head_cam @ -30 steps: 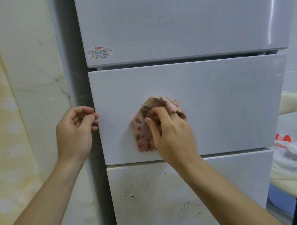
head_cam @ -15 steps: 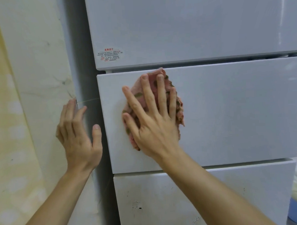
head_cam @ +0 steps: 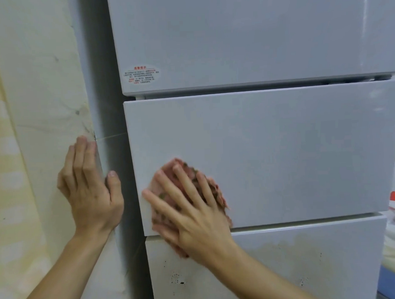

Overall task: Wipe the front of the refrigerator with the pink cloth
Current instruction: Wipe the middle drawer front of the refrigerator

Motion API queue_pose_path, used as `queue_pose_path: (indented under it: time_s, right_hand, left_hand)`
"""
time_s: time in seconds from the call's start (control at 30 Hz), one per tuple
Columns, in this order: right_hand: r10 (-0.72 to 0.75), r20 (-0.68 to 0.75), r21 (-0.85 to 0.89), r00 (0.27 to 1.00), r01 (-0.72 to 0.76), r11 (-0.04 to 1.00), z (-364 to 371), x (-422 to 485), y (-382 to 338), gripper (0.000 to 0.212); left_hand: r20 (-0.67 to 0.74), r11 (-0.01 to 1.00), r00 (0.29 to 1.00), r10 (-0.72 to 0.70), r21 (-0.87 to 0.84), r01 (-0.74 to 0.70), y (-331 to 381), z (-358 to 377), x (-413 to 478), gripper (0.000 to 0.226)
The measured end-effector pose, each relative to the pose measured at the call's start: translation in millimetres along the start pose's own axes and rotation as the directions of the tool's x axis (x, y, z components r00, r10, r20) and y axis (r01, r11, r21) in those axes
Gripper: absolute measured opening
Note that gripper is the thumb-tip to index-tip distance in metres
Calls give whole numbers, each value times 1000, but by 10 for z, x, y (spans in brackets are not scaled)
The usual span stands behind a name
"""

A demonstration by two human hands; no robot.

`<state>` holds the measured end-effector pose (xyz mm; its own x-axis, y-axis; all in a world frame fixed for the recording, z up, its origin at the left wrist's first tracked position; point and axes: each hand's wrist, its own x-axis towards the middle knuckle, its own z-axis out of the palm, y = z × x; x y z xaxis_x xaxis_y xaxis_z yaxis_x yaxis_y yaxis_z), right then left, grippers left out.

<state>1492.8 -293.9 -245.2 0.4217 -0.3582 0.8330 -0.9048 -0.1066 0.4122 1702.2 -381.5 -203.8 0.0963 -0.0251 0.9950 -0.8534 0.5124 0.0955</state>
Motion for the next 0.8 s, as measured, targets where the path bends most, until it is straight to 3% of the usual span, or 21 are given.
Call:
queue_pose_path:
  time_s: [0.1, 0.27, 0.47, 0.57, 0.67, 0.8]
  right_hand:
    - [159, -122, 76, 980, -151, 986, -148, 572, 100, 67]
    - [376, -165, 177, 912, -347, 921, -170, 1025, -36, 82]
    - [18, -16, -37, 1000, -19, 999, 124, 55, -376, 78]
    - [-44, 26, -37, 999, 45, 998, 146, -86, -318, 73]
    - [3, -66, 25, 998, -1, 1000, 30, 278, -166, 63]
    - [248, -240, 162, 939, -213, 963, -233, 1112, 152, 64]
  left_hand:
    - [-10, 1000, 1000, -7, 9, 7, -11, 21, -12, 67]
    - [3, 1000, 1000, -3, -2, 3, -31, 21, -9, 65]
    - [33, 1000, 999, -8, -12, 9, -62, -6, -20, 65]
    - [55, 1000, 999, 0, -4, 0, -72, -21, -20, 67]
    - [44, 1000, 999, 3, 8, -3, -74, -6, -25, 66]
    - [51, 1000, 999, -5, 10, 5, -64, -3, -33, 70]
